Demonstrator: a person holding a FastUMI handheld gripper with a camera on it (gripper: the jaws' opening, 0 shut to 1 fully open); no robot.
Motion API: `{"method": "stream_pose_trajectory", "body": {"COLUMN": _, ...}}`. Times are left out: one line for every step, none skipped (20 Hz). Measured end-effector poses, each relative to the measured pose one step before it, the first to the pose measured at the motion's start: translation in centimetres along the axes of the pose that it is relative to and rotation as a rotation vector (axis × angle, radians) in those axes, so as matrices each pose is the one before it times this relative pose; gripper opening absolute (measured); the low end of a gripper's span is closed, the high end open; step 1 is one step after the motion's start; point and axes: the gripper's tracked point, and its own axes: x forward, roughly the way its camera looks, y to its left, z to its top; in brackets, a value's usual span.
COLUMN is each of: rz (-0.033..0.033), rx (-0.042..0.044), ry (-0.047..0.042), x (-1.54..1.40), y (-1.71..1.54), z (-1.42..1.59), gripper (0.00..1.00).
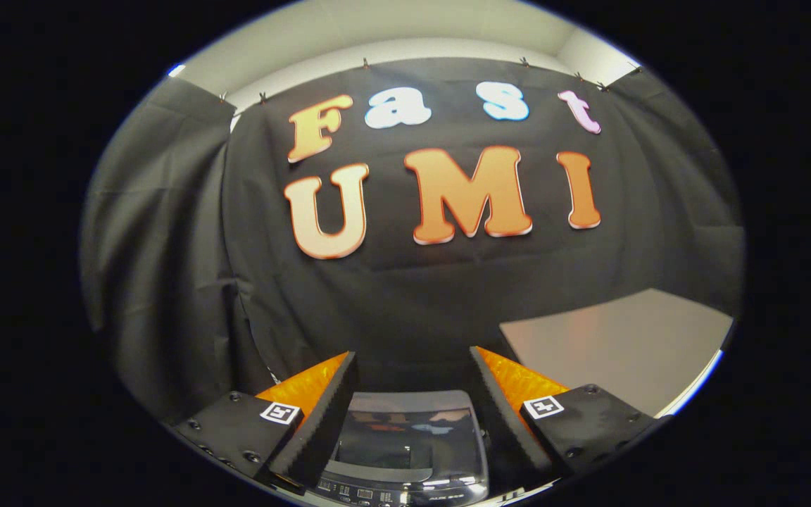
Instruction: Put the clothes into the washing machine and then close the washing machine lid.
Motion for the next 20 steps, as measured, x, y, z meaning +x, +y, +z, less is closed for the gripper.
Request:
{"method": "stream_pose_trajectory", "body": {"rz": 0.00989, "rx": 0.0085, "ry": -0.02671, "x": -1.706, "y": -0.83, "z": 2.123, "gripper": 0.99}}
{"method": "stream_pose_trajectory", "body": {"rz": 0.00348, "rx": 0.01002, "ry": -0.0302, "x": -1.74, "y": -1.103, "z": 2.055, "gripper": 0.99}}
{"method": "stream_pose_trajectory", "body": {"rz": -0.00148, "rx": 0.00617, "ry": -0.02855, "x": -1.028, "y": -1.493, "z": 2.424, "gripper": 0.99}}
{"method": "stream_pose_trajectory", "body": {"rz": -0.01002, "rx": 0.00191, "ry": -0.01099, "x": -0.774, "y": -1.731, "z": 1.306, "gripper": 0.99}}
{"method": "stream_pose_trajectory", "body": {"rz": -0.00902, "rx": -0.00077, "ry": -0.00453, "x": -0.887, "y": -2.055, "z": 1.824, "gripper": 0.99}}
{"method": "stream_pose_trajectory", "body": {"rz": -0.01485, "rx": -0.0054, "ry": -0.00643, "x": -1.455, "y": -2.115, "z": 1.266, "gripper": 0.99}}
{"method": "stream_pose_trajectory", "body": {"rz": -0.01394, "rx": -0.00868, "ry": -0.0134, "x": -1.482, "y": -1.889, "z": 1.175, "gripper": 0.99}}
{"method": "stream_pose_trajectory", "body": {"rz": -0.01235, "rx": -0.01344, "ry": -0.01327, "x": -1.672, "y": -1.858, "z": 1.202, "gripper": 0.99}}
{"method": "stream_pose_trajectory", "body": {"rz": -0.01354, "rx": -0.0121, "ry": -0.00974, "x": -1.505, "y": -1.893, "z": 0.835, "gripper": 0.99}}
{"method": "stream_pose_trajectory", "body": {"rz": -0.01415, "rx": -0.01047, "ry": -0.00585, "x": -1.582, "y": -2.007, "z": 0.538, "gripper": 0.99}}
{"method": "stream_pose_trajectory", "body": {"rz": -0.01092, "rx": -0.0079, "ry": -0.00615, "x": -1.444, "y": -1.793, "z": 0.412, "gripper": 0.99}}
{"method": "stream_pose_trajectory", "body": {"rz": -0.0061, "rx": -0.00673, "ry": -0.00831, "x": -1.39, "y": -1.612, "z": 0.542, "gripper": 0.99}}
{"method": "stream_pose_trajectory", "body": {"rz": -0.00939, "rx": -0.00177, "ry": 0.00016, "x": -1.374, "y": -1.682, "z": 0.19, "gripper": 0.99}}
{"method": "stream_pose_trajectory", "body": {"rz": -0.00834, "rx": -0.00297, "ry": -0.00034, "x": -1.339, "y": -1.685, "z": 0.023, "gripper": 0.99}}
{"method": "stream_pose_trajectory", "body": {"rz": -0.00021, "rx": -0.00617, "ry": -0.00845, "x": -1.202, "y": -1.363, "z": 0.35, "gripper": 0.99}}
{"method": "stream_pose_trajectory", "body": {"rz": 0.00296, "rx": -0.00661, "ry": -0.01314, "x": -1.098, "y": -1.197, "z": 0.62, "gripper": 0.99}}
{"method": "stream_pose_trajectory", "body": {"rz": -0.00033, "rx": -0.00471, "ry": -0.00085, "x": -0.887, "y": -1.208, "z": 0.236, "gripper": 0.99}}
{"method": "stream_pose_trajectory", "body": {"rz": 0.00394, "rx": -0.00295, "ry": 0.00517, "x": -0.862, "y": -0.988, "z": -0.065, "gripper": 0.99}}
{"method": "stream_pose_trajectory", "body": {"rz": 0.006, "rx": -0.00273, "ry": 0.00288, "x": -0.974, "y": -1.2, "z": 0.195, "gripper": 0.99}}
{"method": "stream_pose_trajectory", "body": {"rz": 0.00139, "rx": -0.00297, "ry": -0.00234, "x": -0.858, "y": -0.743, "z": 0.281, "gripper": 0.99}}
